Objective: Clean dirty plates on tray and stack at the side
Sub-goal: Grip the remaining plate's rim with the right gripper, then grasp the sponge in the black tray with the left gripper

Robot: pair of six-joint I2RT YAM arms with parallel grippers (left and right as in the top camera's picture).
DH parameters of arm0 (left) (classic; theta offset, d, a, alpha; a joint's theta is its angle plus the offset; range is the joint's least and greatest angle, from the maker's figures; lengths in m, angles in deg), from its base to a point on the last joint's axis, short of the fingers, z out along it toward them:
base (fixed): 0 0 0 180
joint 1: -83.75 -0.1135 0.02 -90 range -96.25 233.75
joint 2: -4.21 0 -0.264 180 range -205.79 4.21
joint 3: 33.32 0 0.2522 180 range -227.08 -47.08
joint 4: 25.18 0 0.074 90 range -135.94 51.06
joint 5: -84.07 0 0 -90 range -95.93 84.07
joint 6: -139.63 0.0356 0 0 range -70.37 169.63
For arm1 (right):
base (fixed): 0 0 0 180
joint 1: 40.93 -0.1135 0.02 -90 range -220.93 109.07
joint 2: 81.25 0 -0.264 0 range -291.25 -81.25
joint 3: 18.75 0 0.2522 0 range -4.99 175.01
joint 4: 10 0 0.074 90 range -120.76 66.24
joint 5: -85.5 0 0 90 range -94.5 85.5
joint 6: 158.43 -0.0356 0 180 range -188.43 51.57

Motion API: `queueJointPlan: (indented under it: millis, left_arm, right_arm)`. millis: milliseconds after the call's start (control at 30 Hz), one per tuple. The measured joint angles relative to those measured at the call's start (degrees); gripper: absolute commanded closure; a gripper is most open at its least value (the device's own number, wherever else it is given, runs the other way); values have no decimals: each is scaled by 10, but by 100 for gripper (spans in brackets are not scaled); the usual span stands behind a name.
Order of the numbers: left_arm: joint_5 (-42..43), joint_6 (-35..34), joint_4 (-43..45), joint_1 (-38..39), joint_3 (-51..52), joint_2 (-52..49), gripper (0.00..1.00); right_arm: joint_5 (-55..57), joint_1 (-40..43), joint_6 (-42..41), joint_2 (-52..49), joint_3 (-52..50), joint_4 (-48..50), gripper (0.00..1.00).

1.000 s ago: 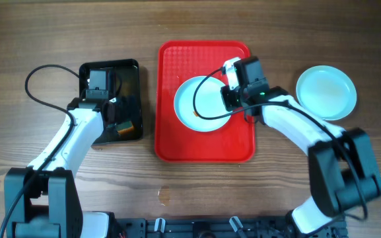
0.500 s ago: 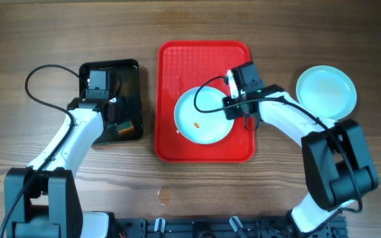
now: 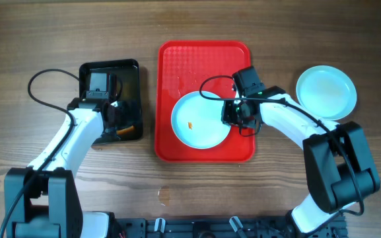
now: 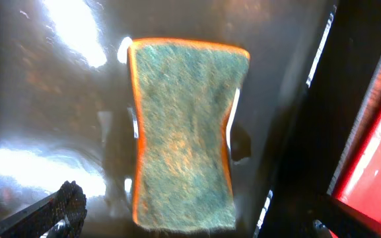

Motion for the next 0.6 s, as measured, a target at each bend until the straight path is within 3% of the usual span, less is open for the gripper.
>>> queueJointPlan:
  millis: [167, 200, 267, 300, 333, 367, 400, 467, 533, 600]
  left_arm:
    - [33, -1, -3, 0, 0, 0, 14]
    - [31, -1, -2, 0, 0, 0, 29]
    - [21, -18, 6, 0, 0, 0, 73]
    - [15, -26, 17, 0, 0, -2, 85]
    - [12, -31, 28, 0, 0, -4, 90]
    - [8, -35, 40, 0, 0, -9, 87]
    - [4, -38, 48, 0, 0, -16, 72]
    - [-2, -43, 56, 0, 0, -33, 66]
    - [-3, -47, 67, 0, 0, -52, 66]
    - [-9, -47, 74, 0, -1, -72, 85]
  right_arm:
    - [17, 0, 149, 0, -3, 22, 73]
    - [20, 0, 163, 0, -4, 22, 73]
    - [29, 0, 189, 0, -4, 22, 73]
    - [32, 0, 199, 0, -4, 21, 73]
    - [34, 0, 207, 0, -4, 22, 73]
    - [36, 0, 212, 0, -4, 21, 73]
    - [37, 0, 215, 0, -4, 21, 73]
    - [39, 0, 221, 0, -4, 21, 74]
    - [41, 0, 223, 0, -4, 21, 74]
    - [43, 0, 225, 0, -4, 21, 74]
